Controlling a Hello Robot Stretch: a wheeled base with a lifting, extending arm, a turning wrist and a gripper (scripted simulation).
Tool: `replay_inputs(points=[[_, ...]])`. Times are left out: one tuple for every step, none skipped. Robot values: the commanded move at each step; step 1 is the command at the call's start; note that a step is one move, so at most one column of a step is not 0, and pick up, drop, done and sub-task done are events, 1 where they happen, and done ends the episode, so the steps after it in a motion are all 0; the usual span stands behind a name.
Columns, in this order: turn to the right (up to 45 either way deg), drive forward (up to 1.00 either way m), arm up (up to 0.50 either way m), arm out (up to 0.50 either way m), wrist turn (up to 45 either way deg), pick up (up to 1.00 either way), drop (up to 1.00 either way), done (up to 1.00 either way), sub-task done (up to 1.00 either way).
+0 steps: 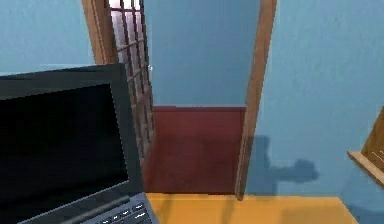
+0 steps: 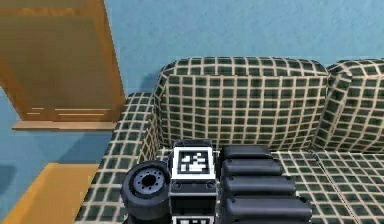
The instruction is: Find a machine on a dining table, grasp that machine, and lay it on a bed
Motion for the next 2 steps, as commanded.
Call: replay_inputs(points=[[12.0,0.0,0.0,0.0,0.0,0.0,0.0,0.0,0.0],[0.0,0.75,0.0,0.0,0.0,0.0,0.0,0.0,0.0]])
